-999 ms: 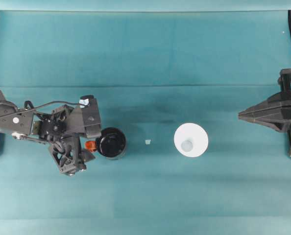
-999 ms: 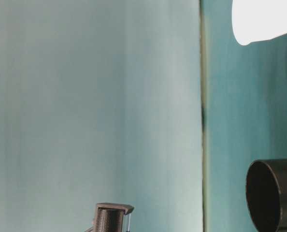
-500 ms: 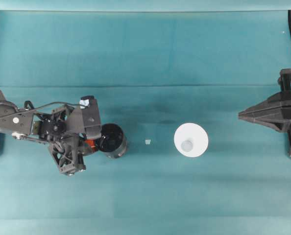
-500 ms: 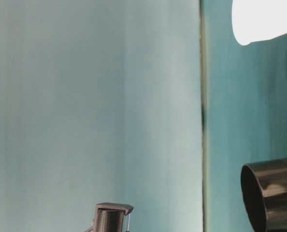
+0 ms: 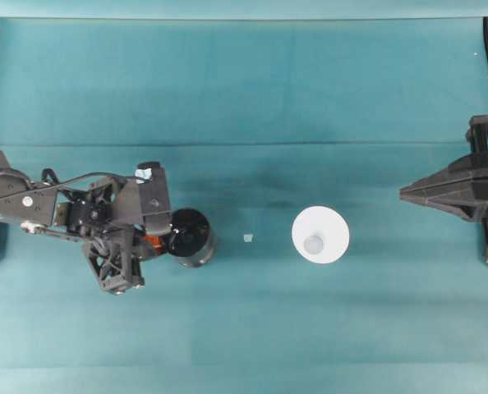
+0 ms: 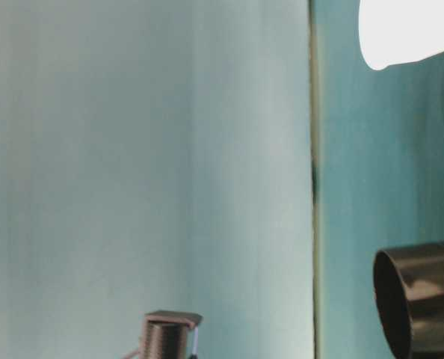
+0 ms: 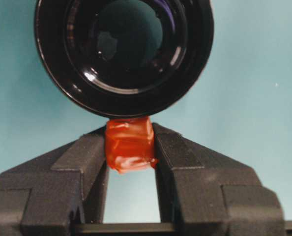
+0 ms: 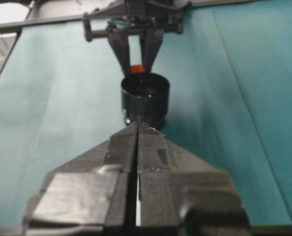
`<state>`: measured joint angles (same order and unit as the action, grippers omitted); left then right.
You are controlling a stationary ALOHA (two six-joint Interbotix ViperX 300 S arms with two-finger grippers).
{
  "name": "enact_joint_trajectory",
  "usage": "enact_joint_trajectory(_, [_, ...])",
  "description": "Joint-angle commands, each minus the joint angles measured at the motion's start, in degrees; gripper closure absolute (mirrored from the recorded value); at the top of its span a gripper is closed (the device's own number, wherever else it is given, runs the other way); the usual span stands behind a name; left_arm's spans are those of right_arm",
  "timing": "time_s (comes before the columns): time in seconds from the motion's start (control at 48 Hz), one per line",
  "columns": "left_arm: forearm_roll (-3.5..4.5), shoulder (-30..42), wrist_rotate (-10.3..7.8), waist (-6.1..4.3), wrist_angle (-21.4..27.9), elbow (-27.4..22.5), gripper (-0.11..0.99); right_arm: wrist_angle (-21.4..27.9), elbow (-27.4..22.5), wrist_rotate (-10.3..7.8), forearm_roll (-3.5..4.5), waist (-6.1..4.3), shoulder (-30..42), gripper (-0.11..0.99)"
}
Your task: Put the paper cup into the moved red handle cup holder.
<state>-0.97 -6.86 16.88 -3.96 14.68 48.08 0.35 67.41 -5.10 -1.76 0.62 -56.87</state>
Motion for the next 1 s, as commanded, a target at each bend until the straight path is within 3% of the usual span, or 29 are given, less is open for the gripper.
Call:
enact_joint_trajectory(0.0, [-0.09,-1.32,-1.05,-0.09,0.26,-2.29,0.57,-0.26,-0.97,-0.44,-0.18,-0.09,0.26,0.98])
enact_joint_trajectory(0.291, [-0.18,-4.75,-6.77,1.14,7.91,-7.56,0.57,-0.26,-0.97,-0.44,-0.18,-0.09,0.26,0.98])
enact_joint_trajectory(0.52, [-0.18,-6.59,-11.34,1.41,18.19,-15.82,0.57,-0.26,-0.97,-0.53,-0.18,-0.09,0.26,0.98])
enact_joint_trajectory(0.708, [-0.18,-7.47,-11.87,2.02,25.66,-20.74,0.57,-0.26,-0.97,-0.44,-0.18,-0.09,0.26,0.98])
enact_joint_trajectory(0.978, [-0.26,-7.47,-12.04,2.2,29.53,-26.1,0.57,-0.26,-0.97,-0.44,-0.18,-0.09,0.26,0.98])
